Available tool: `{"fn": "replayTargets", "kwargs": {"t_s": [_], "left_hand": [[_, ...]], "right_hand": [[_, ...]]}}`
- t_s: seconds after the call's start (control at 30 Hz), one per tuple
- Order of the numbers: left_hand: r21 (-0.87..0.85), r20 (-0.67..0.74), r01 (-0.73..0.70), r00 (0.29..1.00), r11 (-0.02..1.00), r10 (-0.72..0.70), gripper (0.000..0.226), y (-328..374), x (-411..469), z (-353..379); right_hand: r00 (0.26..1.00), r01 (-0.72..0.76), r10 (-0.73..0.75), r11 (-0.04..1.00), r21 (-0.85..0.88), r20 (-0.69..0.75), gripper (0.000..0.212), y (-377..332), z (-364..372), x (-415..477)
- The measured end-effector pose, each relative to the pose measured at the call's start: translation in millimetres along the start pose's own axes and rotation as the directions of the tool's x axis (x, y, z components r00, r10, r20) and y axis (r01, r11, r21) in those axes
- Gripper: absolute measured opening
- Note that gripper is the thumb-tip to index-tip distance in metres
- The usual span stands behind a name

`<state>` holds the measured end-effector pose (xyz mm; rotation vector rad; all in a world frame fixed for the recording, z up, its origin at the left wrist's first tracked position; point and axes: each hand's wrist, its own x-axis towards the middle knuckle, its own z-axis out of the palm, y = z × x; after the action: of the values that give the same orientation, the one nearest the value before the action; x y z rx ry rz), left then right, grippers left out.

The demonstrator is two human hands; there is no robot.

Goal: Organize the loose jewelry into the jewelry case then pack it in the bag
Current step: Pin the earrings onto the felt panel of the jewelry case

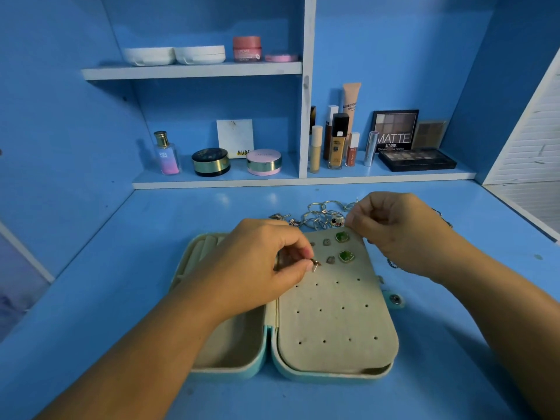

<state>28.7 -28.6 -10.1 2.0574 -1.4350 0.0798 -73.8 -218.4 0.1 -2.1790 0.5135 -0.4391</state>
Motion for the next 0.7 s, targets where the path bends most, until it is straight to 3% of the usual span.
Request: {"fn": "replayTargets", "kwargs": {"t_s": [0.13, 0.33, 0.5, 0.7], "left_hand": [[-0.002, 0.013, -0.013, 1.0, 1.0, 0.013, 0.026, -3.2, -0.2, 2.4], [0.073, 0.012, -0.006, 1.0, 0.997, 0.005, 0.003, 2.6, 1.5, 1.2], [0.12, -0.018, 0.003, 1.0, 0.993, -0.001, 0.003, -1.7, 2.7, 5.8], [0.236, -0.09, -0.073, 0.991, 0.969, 0.096, 0.003, -5.0, 4.2, 9.3]], "right_hand": [[1.0, 0.002, -0.002, 1.0, -0.006, -0.012, 0.015, -1.4, 0.0, -0.6], [1.0, 0.012, -0.012, 1.0, -0.012, -0.012, 0.017, -1.2, 0.8, -0.8], [0.999, 0.025, -0.025, 1.0, 0.007, -0.028, 0.016, -0.6, 1.8, -0.7], [0.996, 0.056, -0.053, 0.998, 0.027, -0.071, 0.015, -2.7, 1.2, -0.3]]}}
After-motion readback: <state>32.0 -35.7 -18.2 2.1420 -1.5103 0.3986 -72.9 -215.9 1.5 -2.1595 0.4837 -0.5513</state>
